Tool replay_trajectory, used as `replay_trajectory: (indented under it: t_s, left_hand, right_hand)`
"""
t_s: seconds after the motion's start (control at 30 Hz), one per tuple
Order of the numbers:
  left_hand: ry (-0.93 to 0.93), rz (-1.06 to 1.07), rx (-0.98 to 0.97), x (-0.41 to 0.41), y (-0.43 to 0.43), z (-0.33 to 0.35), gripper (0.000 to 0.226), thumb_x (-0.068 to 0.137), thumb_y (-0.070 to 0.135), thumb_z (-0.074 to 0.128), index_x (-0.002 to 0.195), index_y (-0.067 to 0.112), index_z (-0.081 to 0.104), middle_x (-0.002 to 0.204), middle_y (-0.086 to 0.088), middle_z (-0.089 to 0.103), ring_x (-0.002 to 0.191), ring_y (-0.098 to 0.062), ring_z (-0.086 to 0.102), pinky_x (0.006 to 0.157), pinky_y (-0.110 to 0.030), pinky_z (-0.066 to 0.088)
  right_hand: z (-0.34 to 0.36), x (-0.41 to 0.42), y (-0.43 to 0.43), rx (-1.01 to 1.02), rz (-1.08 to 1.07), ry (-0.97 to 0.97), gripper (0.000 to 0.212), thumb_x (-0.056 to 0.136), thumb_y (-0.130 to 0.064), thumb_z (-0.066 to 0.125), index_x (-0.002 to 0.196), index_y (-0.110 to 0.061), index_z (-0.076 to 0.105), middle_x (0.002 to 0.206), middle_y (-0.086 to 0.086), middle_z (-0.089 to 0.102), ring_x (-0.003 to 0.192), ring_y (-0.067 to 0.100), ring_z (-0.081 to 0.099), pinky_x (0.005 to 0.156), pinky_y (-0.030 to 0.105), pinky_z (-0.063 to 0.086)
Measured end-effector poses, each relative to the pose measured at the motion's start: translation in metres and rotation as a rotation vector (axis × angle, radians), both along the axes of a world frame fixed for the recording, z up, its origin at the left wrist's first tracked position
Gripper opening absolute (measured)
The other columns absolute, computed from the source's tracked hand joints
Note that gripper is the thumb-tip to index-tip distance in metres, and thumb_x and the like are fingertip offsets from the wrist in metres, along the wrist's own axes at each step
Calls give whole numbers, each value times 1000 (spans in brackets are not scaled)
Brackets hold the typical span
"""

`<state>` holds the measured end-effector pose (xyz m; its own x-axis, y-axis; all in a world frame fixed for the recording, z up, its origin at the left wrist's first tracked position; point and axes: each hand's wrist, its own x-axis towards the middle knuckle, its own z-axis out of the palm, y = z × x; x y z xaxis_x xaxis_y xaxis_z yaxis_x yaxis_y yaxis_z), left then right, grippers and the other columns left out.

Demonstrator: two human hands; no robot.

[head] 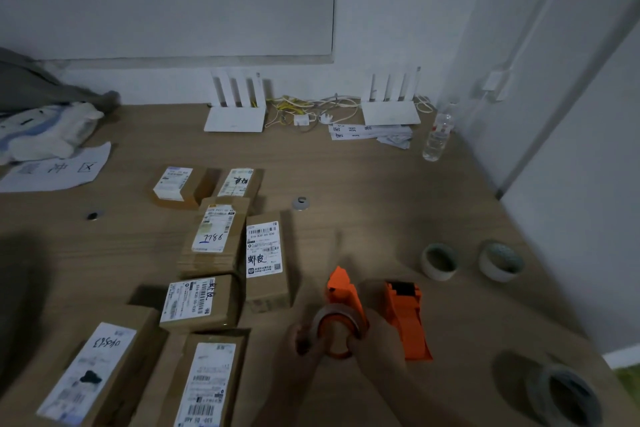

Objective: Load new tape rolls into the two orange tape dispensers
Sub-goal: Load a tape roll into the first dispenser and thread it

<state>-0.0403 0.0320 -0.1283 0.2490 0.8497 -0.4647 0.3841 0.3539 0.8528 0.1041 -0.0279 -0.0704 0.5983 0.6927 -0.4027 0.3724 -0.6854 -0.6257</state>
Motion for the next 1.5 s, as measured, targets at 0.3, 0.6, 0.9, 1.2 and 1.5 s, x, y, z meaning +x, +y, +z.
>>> replay_trajectory:
  t_s: [0.3,0.6,0.9,1.2,1.5]
  left_hand:
    - [15,10,-89,-6,1,-16,33,79,1,73,107,1,56,90,-19,63,65,-16,55,46,-12,48]
    - [77,-74,-36,-10,-3,-48,33,73,39,69,101,23,60,93,-2,69,86,-18,62,76,-29,50]
    - [-4,39,4,-17,-9,-93,69,63,67,72,106,14,64,94,-6,72,91,-28,68,86,-57,54]
    - [104,68,253,-1,-9,-7,36,71,31,71,100,10,63,90,-8,68,80,-24,65,67,-24,49]
    - [-10,24,375,58,-12,61,16,86,19,60,100,26,63,93,22,65,81,22,58,70,2,41]
  right_hand:
    - [-22,-16,0,-91,-37,-10,75,73,-21,69,142,-14,41,143,7,53,132,23,50,104,31,44]
    - [-26,-22,-4,-146,19,-40,62,79,-17,67,137,-11,45,143,7,52,129,25,53,104,35,45]
    - [-34,-19,-8,-143,23,-4,54,82,-21,66,132,-12,50,140,6,56,126,25,55,101,33,47]
    - [-23,-11,-4,43,15,-60,50,83,-27,63,128,-9,55,130,9,60,124,26,52,101,32,41]
    - [22,34,-10,324,14,-38,17,78,-14,61,93,-19,67,92,0,71,84,15,63,73,25,48]
